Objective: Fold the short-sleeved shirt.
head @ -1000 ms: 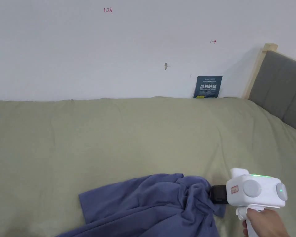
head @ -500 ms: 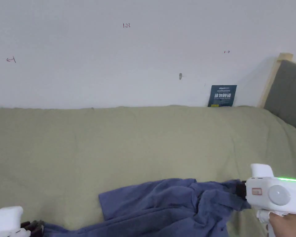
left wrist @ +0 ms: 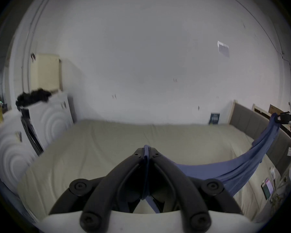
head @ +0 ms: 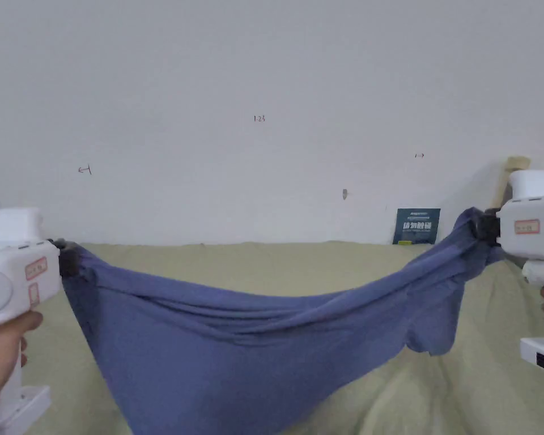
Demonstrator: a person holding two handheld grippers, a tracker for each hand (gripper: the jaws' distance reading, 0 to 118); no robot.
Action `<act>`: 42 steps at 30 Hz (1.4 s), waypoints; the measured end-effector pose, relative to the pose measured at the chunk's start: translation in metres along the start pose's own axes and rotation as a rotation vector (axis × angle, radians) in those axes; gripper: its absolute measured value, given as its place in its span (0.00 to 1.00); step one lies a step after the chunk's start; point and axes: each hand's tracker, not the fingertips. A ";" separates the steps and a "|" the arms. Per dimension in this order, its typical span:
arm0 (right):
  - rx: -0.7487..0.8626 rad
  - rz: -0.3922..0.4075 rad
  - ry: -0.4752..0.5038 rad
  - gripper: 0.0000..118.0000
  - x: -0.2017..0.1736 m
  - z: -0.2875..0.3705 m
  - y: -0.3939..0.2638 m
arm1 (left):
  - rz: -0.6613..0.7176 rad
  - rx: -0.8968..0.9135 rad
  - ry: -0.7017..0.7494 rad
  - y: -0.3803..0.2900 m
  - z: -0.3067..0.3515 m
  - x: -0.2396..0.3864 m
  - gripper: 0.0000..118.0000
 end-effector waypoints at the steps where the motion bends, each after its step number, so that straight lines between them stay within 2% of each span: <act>1: 0.029 -0.007 -0.007 0.05 0.003 0.008 0.018 | 0.002 0.027 0.009 0.019 0.005 -0.004 0.00; 3: 0.096 -0.044 -0.006 0.05 0.010 0.033 0.058 | 0.004 0.080 0.013 0.062 0.014 -0.009 0.00; 6: 0.157 -0.047 -0.021 0.05 0.013 0.049 0.110 | 0.012 0.161 0.037 0.115 0.021 -0.013 0.00; 8: 0.169 -0.053 -0.036 0.05 0.013 0.053 0.133 | 0.014 0.143 0.028 0.137 0.013 -0.011 0.00; 11: 0.197 -0.081 -0.028 0.05 0.006 0.049 0.151 | -0.023 0.152 0.060 0.154 0.000 -0.002 0.00; 18: 0.213 -0.072 -0.031 0.05 -0.009 0.006 0.156 | -0.003 0.142 0.044 0.159 -0.047 0.014 0.00; 25: 0.176 -0.123 -0.041 0.05 0.000 -0.061 0.124 | 0.000 0.080 0.048 0.126 -0.102 0.021 0.00; 35: 0.016 -0.247 -0.013 0.05 -0.007 -0.176 -0.011 | 0.115 -0.092 -0.007 -0.005 -0.200 0.021 0.00; 37: -0.008 -0.237 -0.024 0.05 -0.011 -0.188 -0.027 | 0.090 -0.147 0.013 -0.024 -0.210 0.025 0.00; 42: -0.033 -0.202 -0.022 0.05 -0.012 -0.173 -0.049 | 0.097 -0.118 -0.007 -0.043 -0.196 0.023 0.00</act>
